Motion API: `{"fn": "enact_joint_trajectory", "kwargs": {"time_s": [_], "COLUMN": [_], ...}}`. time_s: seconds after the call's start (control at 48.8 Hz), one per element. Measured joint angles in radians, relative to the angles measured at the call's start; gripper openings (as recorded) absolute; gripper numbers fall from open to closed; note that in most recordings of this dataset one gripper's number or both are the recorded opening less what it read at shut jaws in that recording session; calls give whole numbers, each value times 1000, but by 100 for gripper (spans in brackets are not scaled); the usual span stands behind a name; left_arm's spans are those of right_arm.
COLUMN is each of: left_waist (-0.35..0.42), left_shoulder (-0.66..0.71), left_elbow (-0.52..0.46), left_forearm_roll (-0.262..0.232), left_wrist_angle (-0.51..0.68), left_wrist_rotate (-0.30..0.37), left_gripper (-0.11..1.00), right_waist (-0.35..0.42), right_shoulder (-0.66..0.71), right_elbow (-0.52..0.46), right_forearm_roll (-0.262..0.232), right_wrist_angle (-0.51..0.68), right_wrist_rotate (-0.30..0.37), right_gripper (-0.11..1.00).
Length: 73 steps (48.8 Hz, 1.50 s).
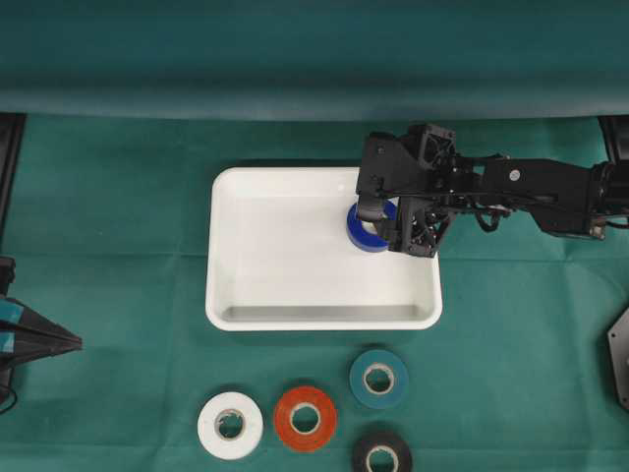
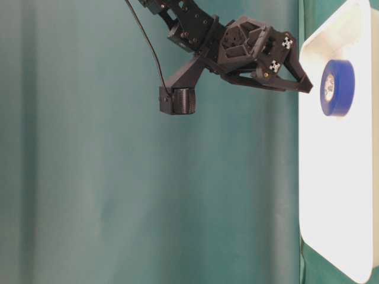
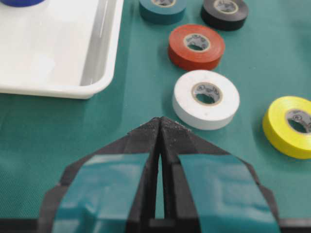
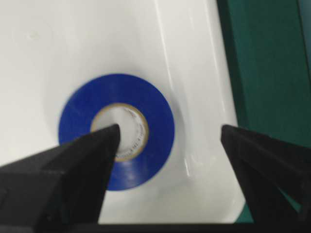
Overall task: Put the tape into the white case with the right arm.
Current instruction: 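Open the right gripper and withdraw it to the right side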
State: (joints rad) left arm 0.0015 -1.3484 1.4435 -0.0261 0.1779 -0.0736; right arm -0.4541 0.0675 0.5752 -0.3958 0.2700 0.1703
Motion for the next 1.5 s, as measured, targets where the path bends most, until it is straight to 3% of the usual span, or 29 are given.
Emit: {"fn": "enact_joint_trajectory", "kwargs": {"time_s": [0.328,1.004,1.291,1.496], "left_waist": [-2,-2,0,0], "left_shoulder": [0,-5,-5,-5], "left_elbow": [0,2,2,2], "left_forearm_roll": [2,2,0,0], "left_wrist_angle": [-2,-2,-2,-3], "left_wrist_rotate": [0,-2,0,-2], "left_gripper": [0,0,0,0], "right_waist": [0,2,0,75], "right_shoulder": [-98,-666,-735,-721], "right_elbow": [81,594,635,637], "right_forearm_roll": [0,0,2,3], "right_wrist_angle": [38,-110,-114,-114], "right_wrist_rotate": [0,28,51,55], "right_gripper": [64,64,64,64]}}
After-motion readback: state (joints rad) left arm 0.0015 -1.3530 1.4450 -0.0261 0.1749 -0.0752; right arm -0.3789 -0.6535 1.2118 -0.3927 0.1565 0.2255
